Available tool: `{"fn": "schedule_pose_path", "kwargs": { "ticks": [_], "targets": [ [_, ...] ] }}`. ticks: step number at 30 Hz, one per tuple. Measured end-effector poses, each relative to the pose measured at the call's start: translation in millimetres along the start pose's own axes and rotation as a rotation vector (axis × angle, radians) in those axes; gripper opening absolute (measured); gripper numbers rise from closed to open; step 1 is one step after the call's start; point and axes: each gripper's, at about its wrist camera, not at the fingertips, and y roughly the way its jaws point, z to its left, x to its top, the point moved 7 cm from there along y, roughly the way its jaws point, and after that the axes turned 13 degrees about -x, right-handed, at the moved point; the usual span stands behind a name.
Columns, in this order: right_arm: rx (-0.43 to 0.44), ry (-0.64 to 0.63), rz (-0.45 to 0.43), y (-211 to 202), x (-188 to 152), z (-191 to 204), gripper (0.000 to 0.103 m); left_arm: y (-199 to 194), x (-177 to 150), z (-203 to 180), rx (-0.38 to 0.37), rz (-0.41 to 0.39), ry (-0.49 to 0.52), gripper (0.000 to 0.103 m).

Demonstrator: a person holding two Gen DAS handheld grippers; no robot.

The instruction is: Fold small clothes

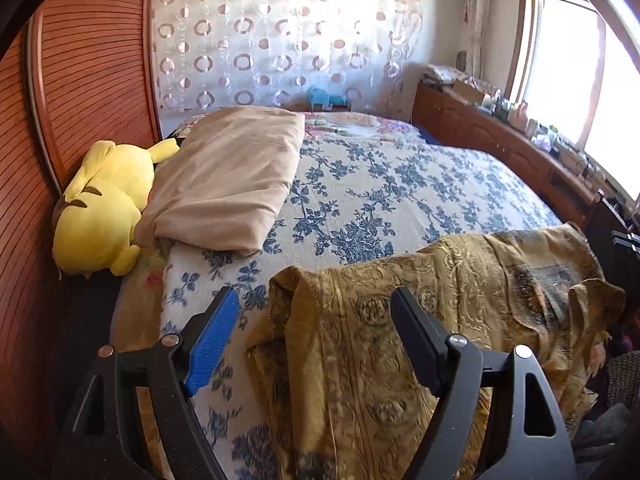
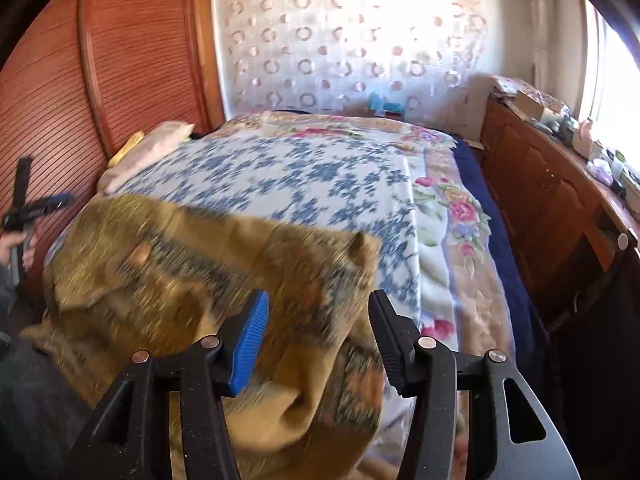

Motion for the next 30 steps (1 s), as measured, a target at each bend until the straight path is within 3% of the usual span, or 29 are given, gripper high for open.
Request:
{"fn": "schedule_pose_path", "kwargs": {
  "ticks": [9, 18, 27, 30],
  "targets": [
    [-0.008, 0.129, 0.073, 84, 20, -5, 0.054, 28, -4, 13, 0.036, 0.068, -0.002, 0.079],
    [-0.015, 0.125, 0.110, 108, 28, -1, 0.054, 50, -18, 24, 0.035, 0.127, -0.033, 0.079],
    [-0.019, 0.065, 0.171, 134, 19, 0, 0.056, 51, -18, 22, 0.036, 0.115, -0.021, 0.080],
    [-0.040, 0.038, 0.155, 137, 19, 4, 0.059, 51, -18, 22, 0.035, 0.116, -0.019, 0.080]
  ]
}}
